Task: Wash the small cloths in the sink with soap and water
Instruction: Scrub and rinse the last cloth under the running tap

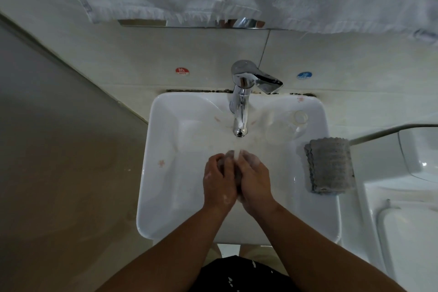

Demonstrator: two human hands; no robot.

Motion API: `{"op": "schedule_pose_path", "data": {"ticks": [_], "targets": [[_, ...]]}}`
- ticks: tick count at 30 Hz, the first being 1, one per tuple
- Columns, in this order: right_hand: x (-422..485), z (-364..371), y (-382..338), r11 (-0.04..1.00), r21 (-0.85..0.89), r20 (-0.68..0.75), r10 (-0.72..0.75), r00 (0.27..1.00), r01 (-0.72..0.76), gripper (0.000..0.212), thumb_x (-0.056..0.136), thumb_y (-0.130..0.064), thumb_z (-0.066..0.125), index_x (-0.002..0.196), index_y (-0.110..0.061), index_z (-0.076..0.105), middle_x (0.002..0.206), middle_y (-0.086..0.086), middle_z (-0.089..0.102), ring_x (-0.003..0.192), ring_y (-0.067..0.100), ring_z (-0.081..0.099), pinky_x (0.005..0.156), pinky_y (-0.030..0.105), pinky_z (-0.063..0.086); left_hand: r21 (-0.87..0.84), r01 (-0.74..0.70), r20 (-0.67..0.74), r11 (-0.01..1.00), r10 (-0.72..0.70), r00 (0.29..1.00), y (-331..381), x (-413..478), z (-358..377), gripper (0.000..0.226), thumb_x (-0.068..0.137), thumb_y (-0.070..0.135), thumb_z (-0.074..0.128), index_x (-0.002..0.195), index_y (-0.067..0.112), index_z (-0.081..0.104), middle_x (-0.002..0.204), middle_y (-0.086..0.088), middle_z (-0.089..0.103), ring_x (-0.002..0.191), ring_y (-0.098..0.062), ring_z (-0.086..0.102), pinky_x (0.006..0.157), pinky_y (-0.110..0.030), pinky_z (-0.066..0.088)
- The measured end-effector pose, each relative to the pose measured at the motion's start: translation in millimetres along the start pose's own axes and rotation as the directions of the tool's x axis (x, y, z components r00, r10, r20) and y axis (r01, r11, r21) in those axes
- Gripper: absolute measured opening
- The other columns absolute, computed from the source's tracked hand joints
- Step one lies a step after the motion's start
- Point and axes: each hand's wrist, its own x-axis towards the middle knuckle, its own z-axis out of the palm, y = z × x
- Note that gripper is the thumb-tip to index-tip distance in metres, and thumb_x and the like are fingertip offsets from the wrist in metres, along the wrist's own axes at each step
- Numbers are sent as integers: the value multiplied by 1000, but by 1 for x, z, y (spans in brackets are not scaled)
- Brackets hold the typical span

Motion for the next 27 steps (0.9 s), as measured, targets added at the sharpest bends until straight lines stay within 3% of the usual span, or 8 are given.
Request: {"op": "schedule_pose_path", "data": {"ticks": [3, 6, 10, 13, 16, 20, 23, 27], "targets": [[1, 3, -1, 996, -5, -30, -84, 996, 84, 18, 94, -29, 68, 102, -14, 73, 99, 15, 74, 97, 29, 73, 91, 53, 58, -12, 34, 57, 999, -34, 998, 4, -3, -1, 42, 100, 63, 33, 122, 35, 53, 109, 3, 68, 99, -19, 67, 87, -44, 57], [2, 0, -1, 941, -272, -12, -212, 977, 201, 15, 93, -42, 66, 93, -26, 66, 91, 2, 71, 86, 11, 71, 80, 41, 58, -61, 20, 118, 998, -13, 993, 5, -5, -4, 36, 101, 61, 34, 126, 42, 51, 109, 7, 69, 98, -14, 68, 87, -44, 59], [2, -5, 0, 833, -481, 57, -282, 958, 274, 18, 103, -32, 53, 121, -28, 53, 95, -16, 69, 88, -9, 66, 76, 14, 51, -43, -46, 111, 998, 50, 993, 5, -3, -5, 24, 105, 47, 40, 124, 39, 52, 108, 12, 68, 98, -7, 67, 88, -35, 58], [7, -3, 0, 771, -568, 48, -316, 947, 286, 22, 103, -35, 50, 118, -24, 62, 98, -10, 70, 90, 2, 68, 83, 26, 55, 22, -81, 101, 996, 78, 992, 5, 2, -3, 15, 105, 41, 46, 118, 36, 52, 103, 18, 64, 99, -8, 66, 85, -27, 56], [8, -2, -7, 689, -671, 41, -333, 942, 273, 15, 100, -33, 57, 96, -20, 62, 84, -13, 61, 77, 3, 63, 69, 19, 45, 73, -93, 103, 993, 86, 991, 3, 5, -3, 12, 101, 33, 56, 111, 28, 53, 101, 14, 63, 95, -8, 65, 81, -27, 56], [9, -3, -8, 585, -764, 89, -322, 942, 272, 19, 93, -32, 68, 91, -21, 53, 80, -13, 56, 71, 6, 58, 65, 18, 41, 133, -40, 69, 990, 31, 997, 9, 3, -4, 24, 101, 33, 45, 113, 15, 55, 105, -5, 65, 98, -27, 65, 89, -45, 56], [11, 1, -8, 673, -713, 8, -275, 961, 198, 25, 99, -38, 57, 83, -18, 55, 73, -10, 59, 69, 10, 61, 63, 19, 41, 54, 29, 96, 998, -34, 995, 10, 4, -5, 32, 98, 43, 40, 107, 20, 60, 101, -4, 68, 96, -28, 67, 86, -49, 57], [8, 3, -7, 792, -583, -10, -229, 973, 180, 49, 104, -47, 43, 72, -19, 66, 66, -1, 68, 65, 9, 66, 64, 32, 51, -28, 59, 114, 998, -55, 992, 8, 8, -8, 35, 96, 54, 46, 87, 27, 66, 88, 2, 71, 88, -20, 70, 79, -41, 59]]}}
